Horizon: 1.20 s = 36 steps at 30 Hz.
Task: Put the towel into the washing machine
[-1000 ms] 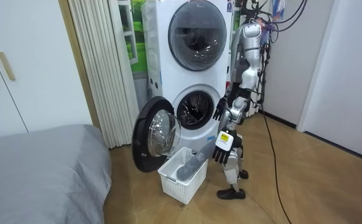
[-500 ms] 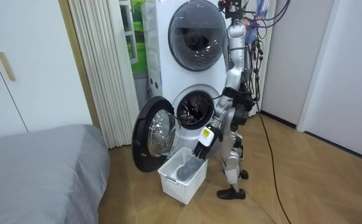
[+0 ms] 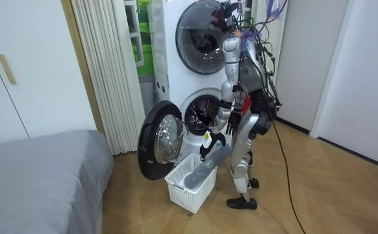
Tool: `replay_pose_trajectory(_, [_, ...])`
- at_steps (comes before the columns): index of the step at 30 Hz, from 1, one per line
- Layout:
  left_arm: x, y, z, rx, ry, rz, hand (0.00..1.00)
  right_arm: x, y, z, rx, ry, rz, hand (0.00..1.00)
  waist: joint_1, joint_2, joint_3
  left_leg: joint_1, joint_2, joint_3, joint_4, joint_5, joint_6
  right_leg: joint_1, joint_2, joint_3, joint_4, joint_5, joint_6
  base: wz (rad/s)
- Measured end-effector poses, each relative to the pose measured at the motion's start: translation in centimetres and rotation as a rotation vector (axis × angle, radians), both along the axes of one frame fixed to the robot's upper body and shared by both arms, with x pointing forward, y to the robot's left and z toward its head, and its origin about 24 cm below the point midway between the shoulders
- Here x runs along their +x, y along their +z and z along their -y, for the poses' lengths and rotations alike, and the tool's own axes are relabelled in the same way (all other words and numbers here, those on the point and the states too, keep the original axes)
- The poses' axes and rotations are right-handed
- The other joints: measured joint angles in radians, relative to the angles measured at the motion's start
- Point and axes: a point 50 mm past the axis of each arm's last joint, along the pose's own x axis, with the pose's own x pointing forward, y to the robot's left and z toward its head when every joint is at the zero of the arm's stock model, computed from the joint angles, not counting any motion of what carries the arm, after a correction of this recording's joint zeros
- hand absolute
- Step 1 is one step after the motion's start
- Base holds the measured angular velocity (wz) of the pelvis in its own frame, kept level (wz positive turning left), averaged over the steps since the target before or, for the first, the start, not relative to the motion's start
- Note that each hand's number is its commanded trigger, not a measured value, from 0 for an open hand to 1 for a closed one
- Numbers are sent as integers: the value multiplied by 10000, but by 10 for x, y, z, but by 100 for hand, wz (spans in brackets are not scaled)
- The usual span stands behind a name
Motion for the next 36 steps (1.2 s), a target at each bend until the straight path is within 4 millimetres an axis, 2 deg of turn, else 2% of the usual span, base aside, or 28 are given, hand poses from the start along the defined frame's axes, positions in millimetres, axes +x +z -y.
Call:
replay_pose_trajectory(2, [16, 14, 1, 579, -445, 880, 0, 16, 9, -2, 33, -99, 542, 0, -274, 15, 46, -1158, 165, -18, 981, -386, 102, -1184, -12, 72, 1010, -385, -115, -6])
replay_pose_trajectory(3, [18, 16, 1, 740, -548, 1048, 0, 19, 11, -2, 67, -119, 682, 0, -344, -2, 69, -1421, 194, -17, 1245, -469, 117, -1480, -17, 115, 1302, -443, -124, -6])
replay_pose_trajectory(5, [32, 30, 3, 1351, -1038, 1770, 0, 28, 18, -3, 379, -385, 1075, 0, -454, -56, 107, -2397, 398, 8, 2143, -747, 154, -2516, 108, 311, 2139, -631, -187, -18])
replay_pose_trajectory(6, [35, 32, 2, 1479, -1137, 1890, 0, 30, 19, -4, 483, -461, 1143, 0, -482, -55, 107, -2600, 457, 25, 2309, -785, 131, -2732, 151, 375, 2278, -647, -181, -19])
replay_pose_trajectory(9, [43, 42, 7, 1801, -1504, 2554, 0, 37, 25, -7, 1304, -870, 1572, 0, -899, -61, 104, -3526, 538, 36, 2917, -792, 146, -3722, 166, 513, 2920, -683, -144, -8])
replay_pose_trajectory(11, [51, 51, 9, 2041, -1903, 2920, 0, 43, 30, -11, 1927, -986, 2006, 0, -1086, -56, 104, -4245, 812, 37, 3479, -858, 183, -4409, 334, 521, 3299, -626, -168, -22])
replay_pose_trajectory(14, [61, 63, 10, 2472, -2458, 3402, 0, 48, 34, -15, 2480, -926, 2305, 0, -1412, -52, 106, -4776, 832, 3, 3968, -916, 164, -4972, 368, 519, 3816, -645, -365, -2])
replay_pose_trajectory(19, [72, 77, 12, 2826, -2726, 4107, 0, 52, 39, -19, 2990, -938, 2705, 0, -1679, -51, 106, -5253, 979, 5, 4519, -1105, 106, -5502, 384, 529, 4396, -827, -493, -1])
replay_pose_trajectory(24, [77, 86, 17, 3257, -3255, 4798, 0, 58, 45, -20, 3419, -1023, 3035, 0, -1949, -51, 104, -5671, 993, 20, 4767, -1177, 27, -6002, 390, 572, 4782, -948, -591, 2])
replay_pose_trajectory(29, [77, 89, 21, 3691, -3855, 5321, 0, 60, 47, -19, 3488, -1200, 3194, 0, -2218, -50, 104, -5998, 1022, -55, 4977, -1304, -35, -6287, 309, 410, 4992, -1128, -747, 0])
replay_pose_trajectory(36, [78, 91, 28, 4218, -4678, 5509, 0, 60, 47, -20, 3603, -1176, 3237, 0, -2342, -55, 102, -6159, 1018, -172, 5019, -1423, -74, -6359, 329, 348, 4998, -1280, -736, 1])
